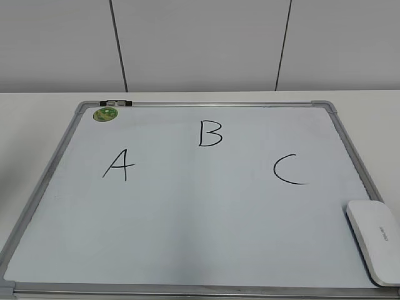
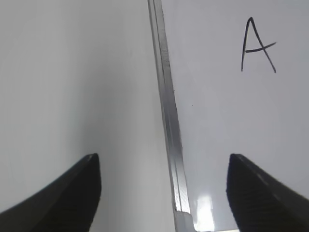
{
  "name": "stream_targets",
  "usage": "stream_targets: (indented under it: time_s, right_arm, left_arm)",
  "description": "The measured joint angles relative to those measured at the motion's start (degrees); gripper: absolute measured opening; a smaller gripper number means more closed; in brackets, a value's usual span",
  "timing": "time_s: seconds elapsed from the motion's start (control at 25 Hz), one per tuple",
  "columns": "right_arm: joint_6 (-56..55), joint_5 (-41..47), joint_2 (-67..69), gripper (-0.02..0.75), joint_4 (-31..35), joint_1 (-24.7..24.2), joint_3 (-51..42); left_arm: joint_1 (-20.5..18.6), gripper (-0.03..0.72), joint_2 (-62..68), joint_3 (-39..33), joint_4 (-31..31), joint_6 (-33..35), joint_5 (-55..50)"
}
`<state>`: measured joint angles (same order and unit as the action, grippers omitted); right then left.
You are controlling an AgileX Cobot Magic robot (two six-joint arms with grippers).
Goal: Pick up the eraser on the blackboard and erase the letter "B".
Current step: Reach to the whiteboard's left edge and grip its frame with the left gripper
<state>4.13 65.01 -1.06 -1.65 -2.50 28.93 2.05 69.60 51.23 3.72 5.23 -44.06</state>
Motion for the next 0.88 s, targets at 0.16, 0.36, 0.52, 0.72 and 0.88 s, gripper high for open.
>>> stream_targets:
  time_s: [0.16,0.36,0.52,0.72,0.88]
  right_arm:
    - [0.0,0.0,0.0,0.587,0.0,0.0,0.0]
    - [0.0,0.0,0.0,0.587,0.0,0.0,0.0]
    - [0.0,0.0,0.0,0.587,0.0,0.0,0.0]
    - [0.0,0.0,0.0,0.587,0.0,0.0,0.0]
    - [0.0,0.0,0.0,0.587,0.0,0.0,0.0]
  left_arm:
    - [0.0,0.589,9.23,5.44,0.0,0.0,-0.02]
    - [0.0,0.589,19.8,12.74,1.17,0.0,-2.03]
    - [0.0,0.589,27.33,17.11,2.32,0.0,-3.56]
    - [0.0,0.571,35.05,20.79,2.54,0.0,-3.79]
    - [0.0,0.54,38.9,23.03,2.66,0.0,-4.81]
